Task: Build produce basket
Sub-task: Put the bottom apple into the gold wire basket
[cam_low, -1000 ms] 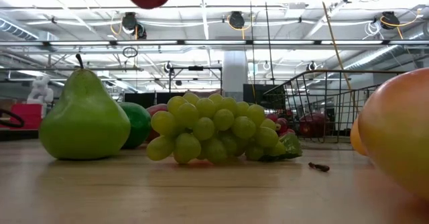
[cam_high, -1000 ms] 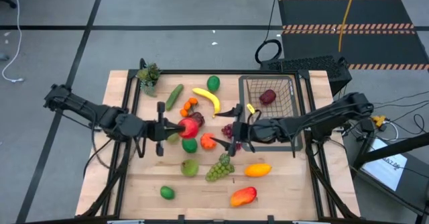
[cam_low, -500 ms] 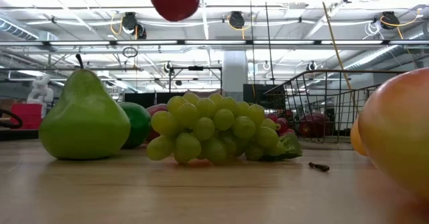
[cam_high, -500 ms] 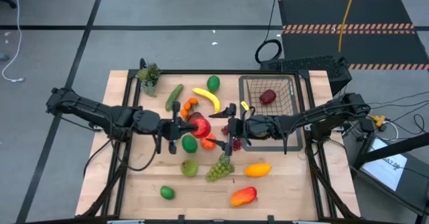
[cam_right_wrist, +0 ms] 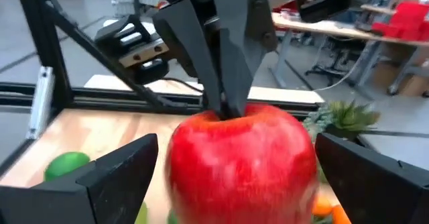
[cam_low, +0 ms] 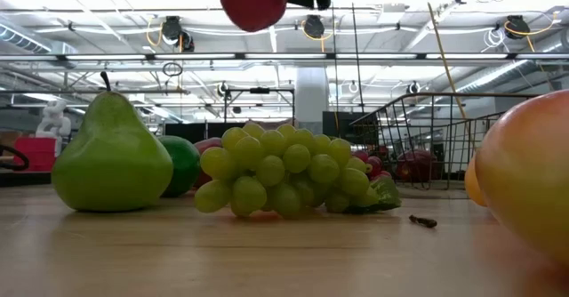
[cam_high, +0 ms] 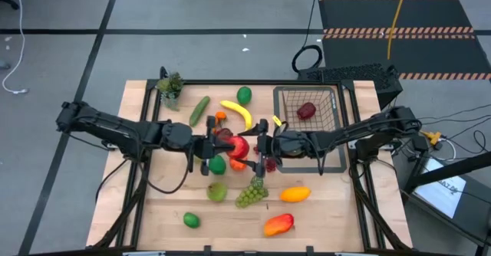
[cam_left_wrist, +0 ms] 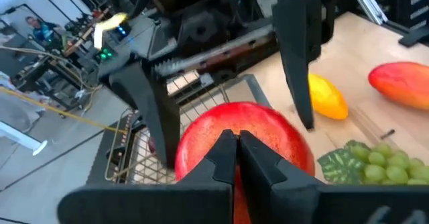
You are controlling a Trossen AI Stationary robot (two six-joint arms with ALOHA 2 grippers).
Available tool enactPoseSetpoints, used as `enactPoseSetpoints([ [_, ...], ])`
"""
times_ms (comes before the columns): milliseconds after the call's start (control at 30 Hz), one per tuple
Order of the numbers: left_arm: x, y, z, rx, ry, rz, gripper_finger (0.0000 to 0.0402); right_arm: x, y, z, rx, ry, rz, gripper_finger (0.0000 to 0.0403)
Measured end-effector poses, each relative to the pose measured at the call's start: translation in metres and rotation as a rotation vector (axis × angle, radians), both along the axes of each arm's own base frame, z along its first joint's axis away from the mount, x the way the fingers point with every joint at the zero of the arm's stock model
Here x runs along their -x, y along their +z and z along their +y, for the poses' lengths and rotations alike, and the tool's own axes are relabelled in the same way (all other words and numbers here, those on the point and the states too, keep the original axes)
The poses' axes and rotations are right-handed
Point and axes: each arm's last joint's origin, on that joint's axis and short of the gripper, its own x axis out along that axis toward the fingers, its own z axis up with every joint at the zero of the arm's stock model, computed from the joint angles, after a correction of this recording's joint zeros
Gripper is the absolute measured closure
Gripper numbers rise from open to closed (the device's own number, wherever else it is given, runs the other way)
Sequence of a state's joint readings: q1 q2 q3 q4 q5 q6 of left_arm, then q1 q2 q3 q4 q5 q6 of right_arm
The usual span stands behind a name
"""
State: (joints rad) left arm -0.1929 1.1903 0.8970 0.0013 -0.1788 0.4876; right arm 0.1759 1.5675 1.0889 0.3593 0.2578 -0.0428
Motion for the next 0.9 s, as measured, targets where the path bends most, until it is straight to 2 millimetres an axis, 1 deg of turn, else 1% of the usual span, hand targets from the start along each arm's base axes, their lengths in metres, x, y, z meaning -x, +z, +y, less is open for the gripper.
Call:
enactPoseSetpoints([
  [100,-0.001,-0.001,0.000,0.002,-0.020,0.001,0.0398,-0.001,-0.002,-0.002,-0.001,-0.002,0.013,0.0003],
  [200,-0.001,0.001,0.001,0.007,-0.022,-0.010,0.0393,-0.001,-0.001,-0.005,-0.020,0.008,0.009,0.0003],
  [400,-0.001,0.000,0.002,0.009,-0.015,-0.006,0.0397,-0.002,-0.002,-0.010,-0.034,-0.007,0.014,0.0021],
  [500,-0.001,0.000,0.002,0.016,-0.013,-0.003,0.0387,-0.001,-0.003,-0.010,-0.029,-0.007,0.028,0.0030],
  [667,-0.001,0.001,0.001,0.033,-0.009,-0.008,0.0368,-0.001,-0.004,-0.011,-0.020,-0.013,0.039,0.0033],
  [767,-0.001,0.003,0.001,0.071,0.015,-0.029,0.0343,-0.001,-0.006,-0.011,-0.007,-0.016,0.056,0.0033],
  [833,0.000,0.004,0.000,0.088,0.037,-0.038,0.0311,0.000,-0.005,-0.012,0.001,-0.016,0.062,0.0033],
  [900,0.005,0.009,-0.002,0.101,0.087,-0.062,0.0270,0.002,-0.004,-0.012,-0.001,-0.019,0.065,0.0033],
])
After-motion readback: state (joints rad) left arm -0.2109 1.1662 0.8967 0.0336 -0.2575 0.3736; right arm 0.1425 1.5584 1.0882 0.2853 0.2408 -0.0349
